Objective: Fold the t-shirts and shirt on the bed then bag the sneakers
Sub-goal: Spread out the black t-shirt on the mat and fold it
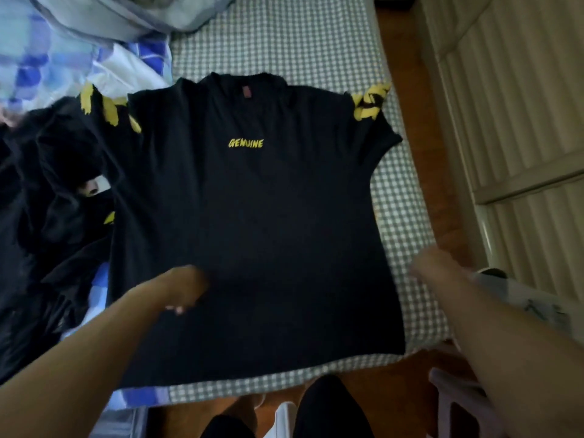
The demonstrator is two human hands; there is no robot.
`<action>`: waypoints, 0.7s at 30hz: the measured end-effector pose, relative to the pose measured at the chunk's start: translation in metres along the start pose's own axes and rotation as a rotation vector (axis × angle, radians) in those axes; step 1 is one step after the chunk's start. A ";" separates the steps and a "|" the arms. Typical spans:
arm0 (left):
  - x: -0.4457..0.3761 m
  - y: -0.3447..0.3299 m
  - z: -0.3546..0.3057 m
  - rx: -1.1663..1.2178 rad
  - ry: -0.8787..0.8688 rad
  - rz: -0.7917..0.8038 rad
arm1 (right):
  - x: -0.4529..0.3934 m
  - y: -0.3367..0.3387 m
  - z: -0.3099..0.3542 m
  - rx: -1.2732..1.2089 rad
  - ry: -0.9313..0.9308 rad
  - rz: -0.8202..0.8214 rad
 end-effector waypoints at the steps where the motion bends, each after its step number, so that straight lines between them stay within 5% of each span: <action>1: 0.001 0.027 -0.051 0.079 -0.082 -0.111 | -0.006 0.031 0.024 -0.076 0.055 -0.090; 5: -0.044 0.091 -0.187 0.400 -0.268 -0.467 | -0.064 0.119 0.118 -0.300 0.328 -0.330; 10: -0.139 0.118 -0.268 -0.103 -0.365 -0.725 | -0.144 0.150 0.198 -0.395 0.465 -0.436; 15: -0.195 0.138 -0.303 -0.178 -0.305 -0.746 | -0.173 0.143 0.223 -0.558 0.460 -0.409; 18: -0.214 0.140 -0.309 -0.160 -0.210 -0.675 | -0.177 0.141 0.177 -0.625 0.272 -0.562; 21: -0.220 0.138 -0.317 -0.200 -0.141 -0.636 | -0.184 0.112 0.134 -0.707 0.152 -0.453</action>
Point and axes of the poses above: each hand's wrist, its own x-axis away from the middle knuckle, its own y-axis out of the back of the hand, z = x × y, the point moved 1 cm from there along -x, towards the middle knuckle, and after that the axes turned 2 degrees about -x, right-handed, at the moved point
